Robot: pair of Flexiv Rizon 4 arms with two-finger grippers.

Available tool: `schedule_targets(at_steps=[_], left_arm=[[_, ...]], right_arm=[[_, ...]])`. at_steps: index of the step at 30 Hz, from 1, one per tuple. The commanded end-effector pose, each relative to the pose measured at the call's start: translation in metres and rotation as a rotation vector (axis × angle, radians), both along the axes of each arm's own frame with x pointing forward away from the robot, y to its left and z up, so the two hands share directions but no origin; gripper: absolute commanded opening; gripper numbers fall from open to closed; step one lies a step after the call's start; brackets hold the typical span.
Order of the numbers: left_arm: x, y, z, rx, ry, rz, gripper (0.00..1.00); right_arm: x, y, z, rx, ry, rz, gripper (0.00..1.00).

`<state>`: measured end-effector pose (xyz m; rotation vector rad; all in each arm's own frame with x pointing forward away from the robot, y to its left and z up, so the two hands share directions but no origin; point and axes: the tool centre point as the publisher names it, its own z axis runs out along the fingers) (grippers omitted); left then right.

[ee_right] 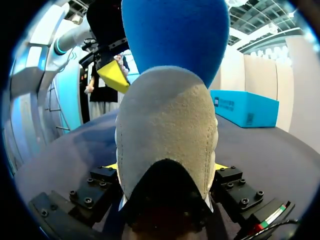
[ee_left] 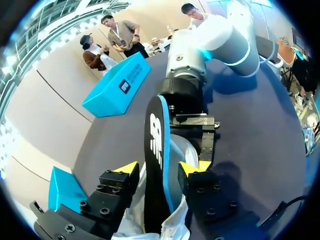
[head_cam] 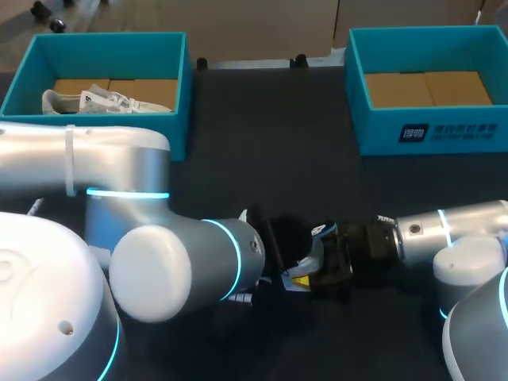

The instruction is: Take the shoe out of the shoebox, open the shoe tongue, remove and reinsert the insole, then place the shoe into the shoebox

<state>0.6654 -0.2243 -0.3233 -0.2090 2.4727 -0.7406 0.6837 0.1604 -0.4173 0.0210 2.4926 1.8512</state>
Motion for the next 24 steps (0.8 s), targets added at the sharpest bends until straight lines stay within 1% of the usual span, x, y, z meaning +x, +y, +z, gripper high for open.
schedule_targets(at_steps=[1, 5, 11, 17, 18, 19, 20, 24], left_arm=[[-0.001, 0.005, -0.006, -0.015, -0.008, -0.004, 0.50], [0.002, 0.004, -0.010, -0.014, -0.012, -0.006, 0.50], [0.004, 0.002, -0.015, -0.012, -0.035, 0.001, 0.47], [0.011, 0.000, -0.021, -0.001, -0.038, 0.016, 0.40], [0.013, 0.000, -0.023, 0.006, -0.029, 0.023, 0.20], [0.014, 0.000, -0.024, 0.010, -0.018, 0.027, 0.03], [0.015, 0.000, -0.024, 0.011, -0.011, 0.027, 0.00], [0.019, 0.001, -0.020, 0.002, 0.033, 0.032, 0.00]], right_arm=[[-0.001, 0.000, 0.001, -0.003, -0.001, -0.002, 0.00], [-0.001, 0.000, 0.001, -0.003, -0.001, -0.002, 0.00], [-0.001, 0.000, 0.001, -0.003, -0.001, -0.002, 0.00], [-0.001, 0.000, 0.001, -0.003, -0.001, -0.002, 0.00], [-0.001, 0.000, 0.001, -0.003, -0.001, -0.002, 0.00], [-0.001, 0.000, 0.001, -0.003, -0.001, -0.002, 0.00], [-0.001, 0.000, 0.001, -0.003, -0.001, -0.002, 0.00], [-0.001, 0.000, 0.001, -0.003, -0.001, -0.002, 0.00]])
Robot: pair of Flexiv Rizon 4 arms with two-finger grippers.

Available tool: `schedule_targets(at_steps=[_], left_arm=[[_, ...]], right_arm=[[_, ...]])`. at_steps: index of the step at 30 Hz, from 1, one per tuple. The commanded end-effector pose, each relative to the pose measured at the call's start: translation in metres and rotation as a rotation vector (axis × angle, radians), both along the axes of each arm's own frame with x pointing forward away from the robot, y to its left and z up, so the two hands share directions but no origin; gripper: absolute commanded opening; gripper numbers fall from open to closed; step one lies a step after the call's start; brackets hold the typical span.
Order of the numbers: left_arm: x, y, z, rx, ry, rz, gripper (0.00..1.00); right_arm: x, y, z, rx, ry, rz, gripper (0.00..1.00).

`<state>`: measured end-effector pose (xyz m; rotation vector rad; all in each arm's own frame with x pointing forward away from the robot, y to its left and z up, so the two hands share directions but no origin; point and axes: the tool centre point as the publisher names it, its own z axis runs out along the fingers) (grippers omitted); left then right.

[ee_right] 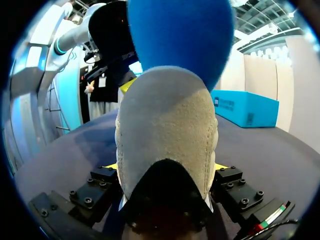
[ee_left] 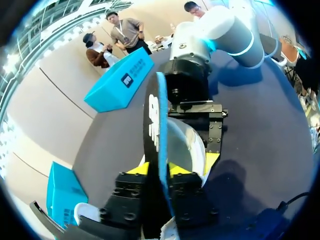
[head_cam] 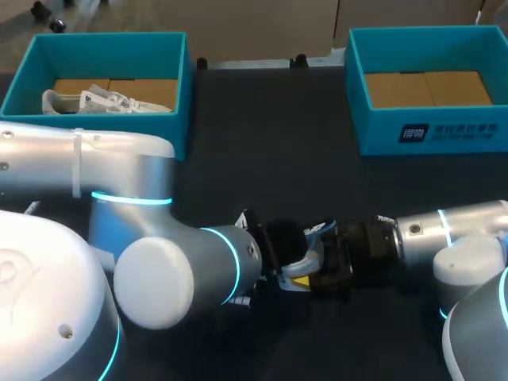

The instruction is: Take the shoe out of the shoebox, open the shoe tongue, remove and reinsert the insole, then place the shoe into the shoebox

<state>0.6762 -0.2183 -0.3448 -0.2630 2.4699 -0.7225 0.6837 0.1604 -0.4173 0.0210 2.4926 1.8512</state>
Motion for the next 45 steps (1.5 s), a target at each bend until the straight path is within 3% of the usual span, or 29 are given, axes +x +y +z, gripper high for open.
schedule_targets(at_steps=[1, 12, 25, 36, 45], left_arm=[[0.008, -0.005, 0.004, -0.004, 0.028, -0.009, 0.00], [0.004, -0.017, 0.028, -0.059, 0.136, -0.025, 0.00], [0.004, -0.037, 0.087, -0.146, 0.491, -0.057, 0.00], [-0.008, -0.053, 0.153, -0.264, 0.679, -0.168, 0.00], [-0.028, -0.048, 0.232, -0.393, 0.756, -0.339, 0.00]], right_arm=[[-0.001, 0.000, 0.001, -0.003, -0.001, -0.002, 0.00], [-0.001, 0.000, 0.001, -0.003, -0.001, -0.002, 0.00], [-0.001, 0.000, 0.001, -0.003, -0.001, -0.002, 0.00], [-0.001, 0.000, 0.001, -0.003, -0.001, -0.002, 0.00], [-0.001, 0.000, 0.001, -0.003, -0.001, -0.002, 0.00]])
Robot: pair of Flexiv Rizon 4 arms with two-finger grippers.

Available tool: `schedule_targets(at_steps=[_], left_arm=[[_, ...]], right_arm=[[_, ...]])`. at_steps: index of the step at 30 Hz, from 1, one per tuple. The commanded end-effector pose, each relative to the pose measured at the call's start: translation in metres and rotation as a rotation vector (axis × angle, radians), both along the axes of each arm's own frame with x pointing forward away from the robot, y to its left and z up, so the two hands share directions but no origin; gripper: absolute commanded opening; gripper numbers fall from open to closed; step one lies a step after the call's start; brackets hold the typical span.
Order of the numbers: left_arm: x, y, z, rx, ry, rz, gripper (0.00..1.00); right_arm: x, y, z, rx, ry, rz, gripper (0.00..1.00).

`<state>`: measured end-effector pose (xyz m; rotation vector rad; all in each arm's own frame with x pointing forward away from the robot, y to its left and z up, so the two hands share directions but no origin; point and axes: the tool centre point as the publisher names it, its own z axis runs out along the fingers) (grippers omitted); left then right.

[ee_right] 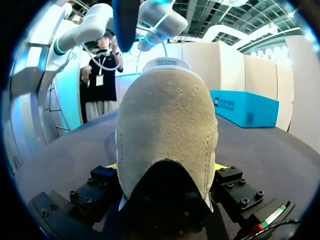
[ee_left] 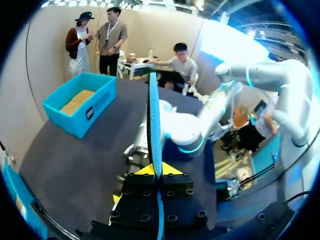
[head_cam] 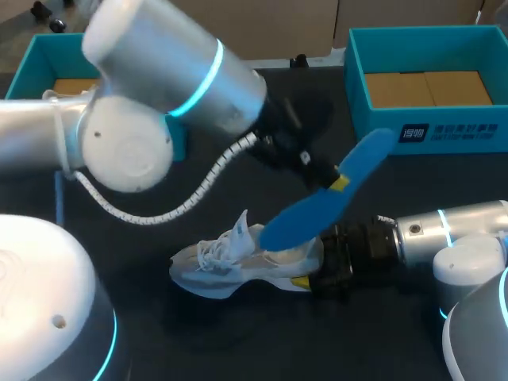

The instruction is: Take the shoe out of the shoebox, open the shoe tongue, remove and reinsert the insole, then place the shoe into the shoebox

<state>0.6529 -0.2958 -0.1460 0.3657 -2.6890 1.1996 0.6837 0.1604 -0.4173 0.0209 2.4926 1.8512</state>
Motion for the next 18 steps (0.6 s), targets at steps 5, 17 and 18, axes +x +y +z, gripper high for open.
schedule_targets(at_steps=[5, 17, 18], left_arm=[[-0.017, 0.040, 0.092, -0.163, 0.079, -0.150, 0.00], [-0.016, 0.041, 0.101, -0.175, 0.080, -0.154, 0.00], [-0.016, 0.041, 0.101, -0.175, 0.080, -0.154, 0.00]], right_arm=[[-0.001, 0.000, 0.001, -0.003, -0.001, -0.002, 0.00], [-0.001, 0.000, 0.001, -0.003, -0.001, -0.002, 0.00], [-0.001, 0.000, 0.001, -0.003, -0.001, -0.002, 0.00]])
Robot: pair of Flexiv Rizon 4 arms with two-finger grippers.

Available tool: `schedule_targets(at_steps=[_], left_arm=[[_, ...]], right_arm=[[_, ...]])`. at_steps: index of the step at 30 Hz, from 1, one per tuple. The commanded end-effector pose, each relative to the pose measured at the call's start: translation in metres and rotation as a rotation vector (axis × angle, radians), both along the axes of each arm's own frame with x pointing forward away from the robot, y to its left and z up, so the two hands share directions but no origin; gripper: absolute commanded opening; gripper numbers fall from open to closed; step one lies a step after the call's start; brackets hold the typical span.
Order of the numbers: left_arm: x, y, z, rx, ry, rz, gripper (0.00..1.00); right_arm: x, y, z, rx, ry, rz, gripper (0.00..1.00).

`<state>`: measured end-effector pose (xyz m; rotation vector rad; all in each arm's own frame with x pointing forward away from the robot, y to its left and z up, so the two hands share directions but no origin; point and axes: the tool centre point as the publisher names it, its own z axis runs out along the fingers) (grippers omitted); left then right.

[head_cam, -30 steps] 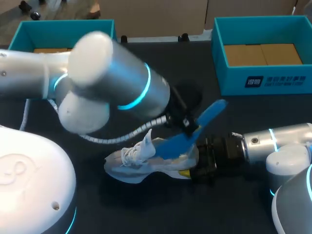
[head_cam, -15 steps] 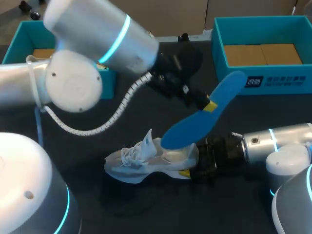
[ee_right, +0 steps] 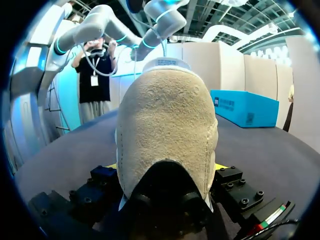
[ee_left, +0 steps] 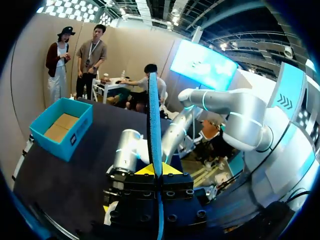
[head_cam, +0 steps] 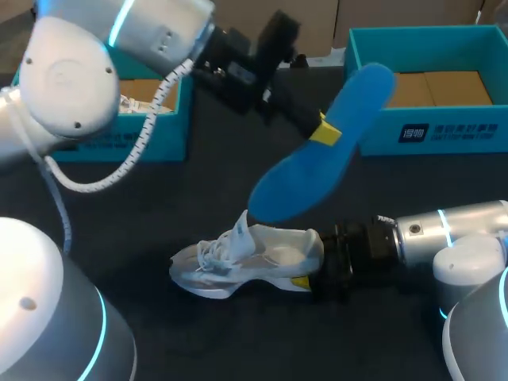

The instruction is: Take the shoe out of the shoebox, open the shoe tongue, remove and reinsert the insole, then place the shoe into the shoebox

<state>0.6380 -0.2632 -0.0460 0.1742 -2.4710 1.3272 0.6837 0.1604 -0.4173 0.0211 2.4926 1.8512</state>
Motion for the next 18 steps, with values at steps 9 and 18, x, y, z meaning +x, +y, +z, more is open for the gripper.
schedule_targets(at_steps=[9, 18], left_arm=[[-0.004, 0.018, 0.026, -0.092, 0.000, 0.031, 0.00], [-0.009, 0.049, 0.108, -0.295, -0.021, 0.093, 0.00]], right_arm=[[-0.001, 0.000, 0.001, -0.003, -0.001, -0.002, 0.00], [-0.001, 0.000, 0.001, -0.003, -0.001, -0.002, 0.00]])
